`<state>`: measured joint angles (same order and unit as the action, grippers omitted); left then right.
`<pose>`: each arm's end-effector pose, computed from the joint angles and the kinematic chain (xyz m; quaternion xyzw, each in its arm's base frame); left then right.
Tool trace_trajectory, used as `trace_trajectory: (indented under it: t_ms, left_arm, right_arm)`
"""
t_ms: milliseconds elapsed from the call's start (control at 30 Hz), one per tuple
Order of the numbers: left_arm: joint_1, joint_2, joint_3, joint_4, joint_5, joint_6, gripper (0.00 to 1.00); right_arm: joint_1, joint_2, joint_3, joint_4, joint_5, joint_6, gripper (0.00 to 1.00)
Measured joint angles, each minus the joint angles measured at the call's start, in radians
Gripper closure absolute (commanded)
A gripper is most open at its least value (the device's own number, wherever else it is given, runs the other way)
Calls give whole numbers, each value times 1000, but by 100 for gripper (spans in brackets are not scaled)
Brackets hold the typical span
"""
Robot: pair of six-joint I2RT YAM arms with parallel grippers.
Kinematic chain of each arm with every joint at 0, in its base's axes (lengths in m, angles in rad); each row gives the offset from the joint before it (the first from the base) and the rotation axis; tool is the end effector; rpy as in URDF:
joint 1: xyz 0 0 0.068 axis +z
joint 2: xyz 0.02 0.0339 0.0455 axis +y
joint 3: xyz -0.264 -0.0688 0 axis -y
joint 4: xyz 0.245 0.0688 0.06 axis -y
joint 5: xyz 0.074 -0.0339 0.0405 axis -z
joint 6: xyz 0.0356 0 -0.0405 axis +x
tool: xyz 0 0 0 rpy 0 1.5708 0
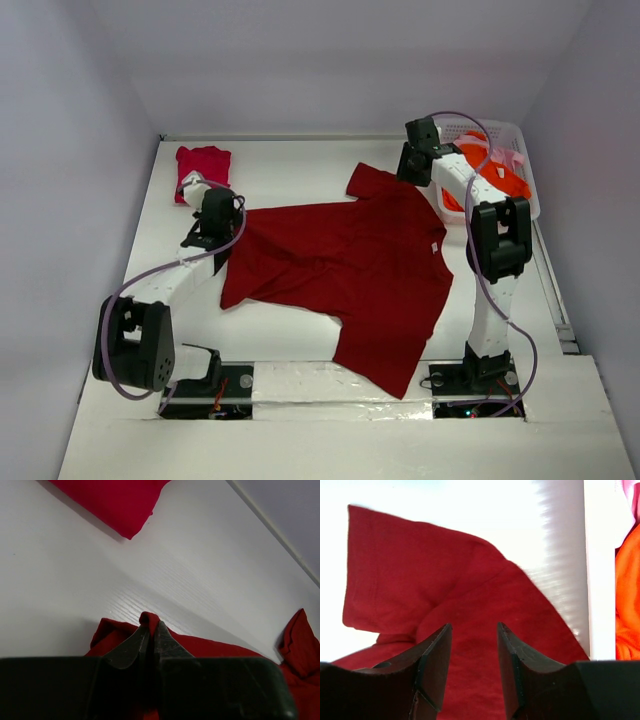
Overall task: Fold and stack the t-shirts
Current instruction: Flatten the tshirt out
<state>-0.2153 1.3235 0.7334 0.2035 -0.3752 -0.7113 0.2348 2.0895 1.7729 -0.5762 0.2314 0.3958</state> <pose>0.2876 -0.0495 0.2426 -0.3010 0.7647 -0.1066 0.5597 0.4595 0.1015 0.2389 0.1136 0.9307 -0.0011 0.3478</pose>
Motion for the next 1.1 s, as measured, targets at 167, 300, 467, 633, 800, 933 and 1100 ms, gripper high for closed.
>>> trace_trajectory:
  t_ms: [167,300,467,633,800,933,1100]
  left_arm:
    - [10,-17,-6,0,8,4,100]
    - [14,-15,-6,0,26,6,100]
    - [14,-2,-6,3,41,7,100]
    - [14,17,-6,14,53,8,100]
    - [14,25,-6,17,60,8,100]
    - [14,25,-6,17,60,11,100]
    - [14,25,-6,17,60,16,100]
  right_arm:
    - [0,21,68,-24,-18,-16,51]
    - [0,73,167,-25,-53,-50,49]
    - [0,129,239,-30,-85,-98,46]
    - [0,201,315,-53,-90,-138,45]
    - [0,233,328,-66,-94,-156,46]
    - [0,240,329,-69,-98,-163,47]
    - [0,241,330,-71,-101,-164,48]
